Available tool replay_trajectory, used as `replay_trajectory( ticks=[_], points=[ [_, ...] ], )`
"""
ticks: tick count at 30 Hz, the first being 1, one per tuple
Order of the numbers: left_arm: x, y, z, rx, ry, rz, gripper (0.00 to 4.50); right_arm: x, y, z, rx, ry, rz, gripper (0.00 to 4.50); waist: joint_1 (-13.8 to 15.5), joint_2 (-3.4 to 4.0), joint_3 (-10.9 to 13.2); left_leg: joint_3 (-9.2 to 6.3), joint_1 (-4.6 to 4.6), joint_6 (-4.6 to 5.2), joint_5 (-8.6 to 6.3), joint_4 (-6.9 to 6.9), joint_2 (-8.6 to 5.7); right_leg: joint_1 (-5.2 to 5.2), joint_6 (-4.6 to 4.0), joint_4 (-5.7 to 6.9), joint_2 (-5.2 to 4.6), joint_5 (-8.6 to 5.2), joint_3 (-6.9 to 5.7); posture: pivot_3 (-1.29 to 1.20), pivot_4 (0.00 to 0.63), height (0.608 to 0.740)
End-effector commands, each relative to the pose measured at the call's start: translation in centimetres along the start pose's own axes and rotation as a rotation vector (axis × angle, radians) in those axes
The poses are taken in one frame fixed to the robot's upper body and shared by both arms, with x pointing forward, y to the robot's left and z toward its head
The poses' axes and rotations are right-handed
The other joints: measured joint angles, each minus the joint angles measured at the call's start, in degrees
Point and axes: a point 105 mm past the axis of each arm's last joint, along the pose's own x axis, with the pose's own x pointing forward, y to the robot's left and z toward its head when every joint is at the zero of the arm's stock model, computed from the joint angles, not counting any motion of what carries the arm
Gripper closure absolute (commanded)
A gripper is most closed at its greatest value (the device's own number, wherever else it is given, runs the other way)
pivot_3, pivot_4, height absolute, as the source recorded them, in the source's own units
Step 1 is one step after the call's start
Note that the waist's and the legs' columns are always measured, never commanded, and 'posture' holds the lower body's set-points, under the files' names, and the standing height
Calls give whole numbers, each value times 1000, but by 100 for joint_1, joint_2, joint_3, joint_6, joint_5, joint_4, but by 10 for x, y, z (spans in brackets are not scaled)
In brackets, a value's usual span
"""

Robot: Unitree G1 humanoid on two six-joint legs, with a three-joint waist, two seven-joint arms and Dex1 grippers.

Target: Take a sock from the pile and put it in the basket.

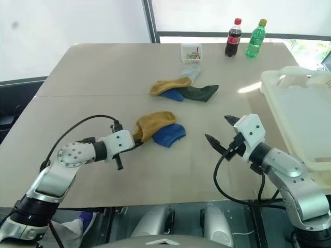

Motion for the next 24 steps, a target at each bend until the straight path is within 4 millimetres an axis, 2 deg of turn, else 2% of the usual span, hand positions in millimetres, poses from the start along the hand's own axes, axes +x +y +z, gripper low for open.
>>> replay_trajectory(
  ticks=[1, 4, 7, 12, 14, 16, 18, 20, 24],
  points=[
    [18, -5, 19, 21, -54, -23, 4398, -1, 0, 8, -26, -35, -9, 0, 15, 0, 0, 0, 0, 0, 0, 0, -1, 0, 0, 0, 0, 0, 0, 0, 150, 740],
    [35, -9, 31, 27, -73, -57, 4398, -1, -1, 8, -29, -35, -16, 0, 21, 0, 0, -1, 0, 0, 0, 3, -3, 2, 1, 2, 4, 0, -2, 0, 150, 740],
    [55, 0, 43, 7, -79, -27, 4398, -3, -1, 8, -34, -32, -25, 0, 18, 0, 0, 0, 1, 0, 0, 3, -2, 1, 1, 6, 9, 0, -1, 0, 150, 740],
    [91, 26, 55, -66, -44, 90, 4398, -5, -3, 9, -32, -32, -47, 0, 23, -3, 1, -1, 2, 1, 1, 12, -7, 5, 2, 15, 30, 0, -3, 0, 150, 740],
    [109, 40, 65, -103, -51, 148, 4398, -5, -3, 9, -38, -30, -49, 0, 10, -3, 1, 1, 3, 1, 1, 13, -7, 5, 2, 17, 31, 0, -2, 0, 150, 740],
    [118, 56, 75, -149, -67, 205, 4398, -5, -3, 10, -40, -32, -52, 0, -4, -3, 1, 4, 3, 1, 1, 13, -6, 2, 1, 22, 25, 0, 3, 0, 150, 740],
    [114, 79, 78, -209, -80, 271, 4398, -6, -3, 11, -44, -33, -53, 0, 26, -6, 3, -2, -2, 1, 1, 21, -8, -1, 2, 29, 31, 0, -7, 0, 150, 740],
    [102, 102, 73, -244, -87, 347, 4398, -6, -3, 11, -47, -33, -55, 0, -7, -9, 5, 1, -1, 2, 1, 27, -9, 0, 2, 36, 31, -1, -7, 0, 150, 740],
    [75, 124, 57, -257, -78, 414, 4398, -7, -3, 12, -46, -35, -58, 0, -77, -11, 6, 15, 2, 0, 2, 26, 5, -22, 0, 59, 27, -2, 4, 0, 150, 740]
  ],
)
